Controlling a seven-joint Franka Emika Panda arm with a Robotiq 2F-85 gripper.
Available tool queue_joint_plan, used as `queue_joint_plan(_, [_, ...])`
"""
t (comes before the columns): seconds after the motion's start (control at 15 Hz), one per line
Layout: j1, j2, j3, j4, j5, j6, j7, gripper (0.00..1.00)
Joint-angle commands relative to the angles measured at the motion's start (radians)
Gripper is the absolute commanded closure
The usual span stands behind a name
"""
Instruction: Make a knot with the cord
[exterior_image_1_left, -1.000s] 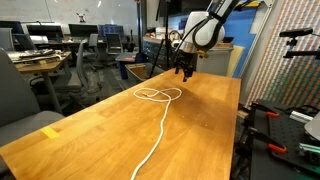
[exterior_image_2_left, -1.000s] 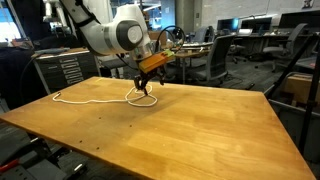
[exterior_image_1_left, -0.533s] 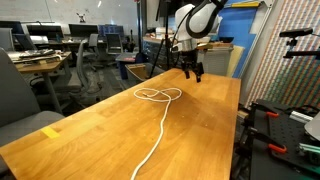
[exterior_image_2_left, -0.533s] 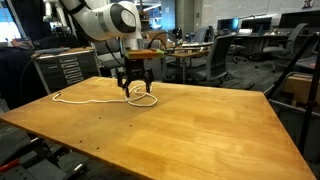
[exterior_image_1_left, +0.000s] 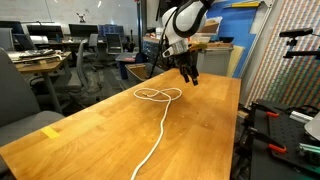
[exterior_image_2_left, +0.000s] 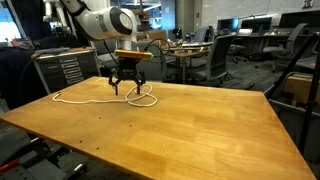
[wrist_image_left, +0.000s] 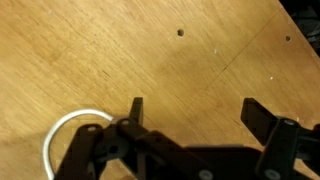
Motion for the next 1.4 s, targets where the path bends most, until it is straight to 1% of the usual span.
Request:
queue_joint_plan(0.0, [0.043,0.011,-0.026,-0.03,-0.143,0.114,0.13,0.0])
queue_joint_plan(0.27, [0.067,0.064,-0.047,0.017,-0.283,0.267,0.328,0.0])
queue_joint_plan(0.47, [0.092,0.102,-0.073,0.069,-0.317,0.319,0.497,0.0])
queue_joint_plan(0.6, [0.097,0.125,-0.084,0.102,-0.316,0.327,0.558,0.0])
queue_joint_plan(0.73, [0.084,0.142,-0.074,0.124,-0.295,0.35,0.563,0.0])
queue_joint_plan(0.8, [0.071,0.143,-0.061,0.12,-0.29,0.392,0.536,0.0])
queue_joint_plan(0.87, [0.068,0.132,-0.063,0.099,-0.306,0.46,0.53,0.0])
queue_joint_plan(0.93, [0.081,0.127,-0.068,0.094,-0.29,0.382,0.531,0.0])
queue_joint_plan(1.0, [0.081,0.13,-0.069,0.094,-0.289,0.414,0.53,0.0])
queue_joint_plan(1.13, [0.08,0.13,-0.069,0.094,-0.289,0.431,0.53,0.0])
queue_joint_plan(1.2, [0.059,0.125,-0.047,0.078,-0.258,0.417,0.491,0.0])
queue_joint_plan(1.27, [0.051,0.135,-0.042,0.086,-0.243,0.413,0.479,0.0])
queue_joint_plan(1.33, [0.031,0.149,-0.024,0.102,-0.216,0.403,0.431,0.0])
